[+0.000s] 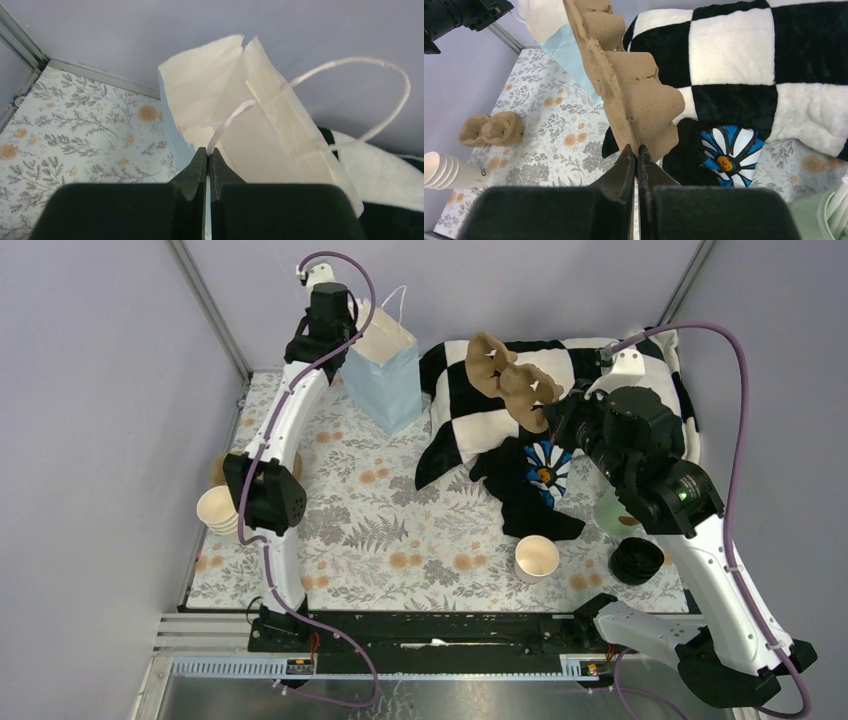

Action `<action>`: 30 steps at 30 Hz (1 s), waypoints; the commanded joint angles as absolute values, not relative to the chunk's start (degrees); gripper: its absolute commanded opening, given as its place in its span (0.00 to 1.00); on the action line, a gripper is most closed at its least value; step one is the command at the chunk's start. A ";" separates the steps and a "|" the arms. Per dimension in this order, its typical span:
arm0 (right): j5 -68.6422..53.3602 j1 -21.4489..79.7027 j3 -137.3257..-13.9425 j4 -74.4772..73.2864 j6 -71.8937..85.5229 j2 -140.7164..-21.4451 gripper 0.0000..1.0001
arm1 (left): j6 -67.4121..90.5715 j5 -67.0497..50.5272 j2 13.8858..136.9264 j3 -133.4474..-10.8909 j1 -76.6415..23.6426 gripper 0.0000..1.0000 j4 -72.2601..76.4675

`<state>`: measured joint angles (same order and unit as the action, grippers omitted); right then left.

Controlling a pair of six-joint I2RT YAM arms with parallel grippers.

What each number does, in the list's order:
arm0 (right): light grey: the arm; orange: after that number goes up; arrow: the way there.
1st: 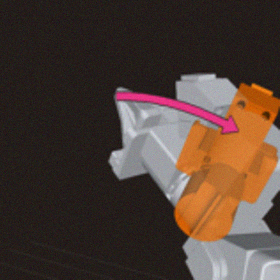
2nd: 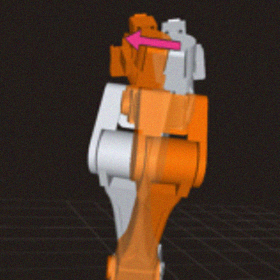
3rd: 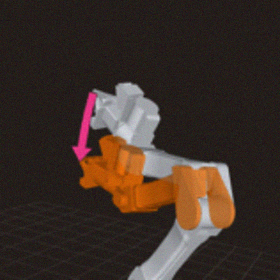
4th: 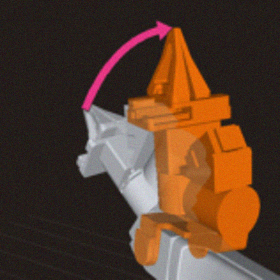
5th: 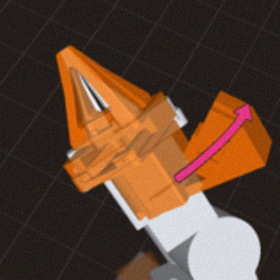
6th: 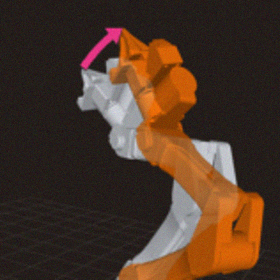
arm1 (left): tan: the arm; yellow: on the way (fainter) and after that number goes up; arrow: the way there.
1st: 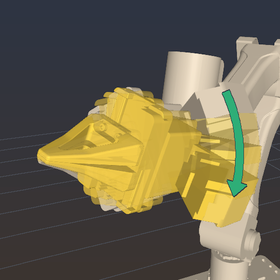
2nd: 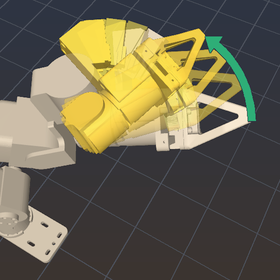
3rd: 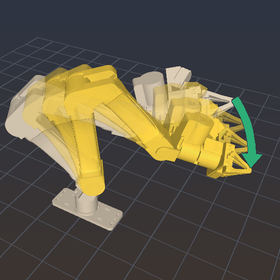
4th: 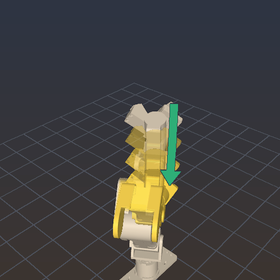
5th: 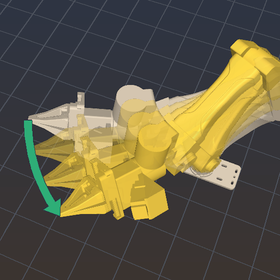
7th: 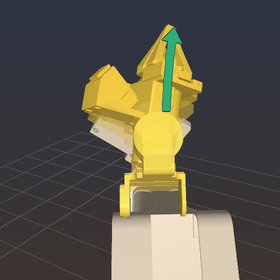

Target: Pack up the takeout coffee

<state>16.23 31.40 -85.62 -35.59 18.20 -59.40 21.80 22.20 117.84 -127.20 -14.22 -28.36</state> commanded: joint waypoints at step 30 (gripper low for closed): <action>-7.59 31.63 -102.47 -53.46 2.10 -58.88 0.00 | 7.44 -34.19 63.97 -84.92 -19.87 0.00 -26.58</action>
<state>-12.69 31.40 -99.04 -49.21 4.47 -60.05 8.60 -25.06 64.25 -85.80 -16.62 -27.88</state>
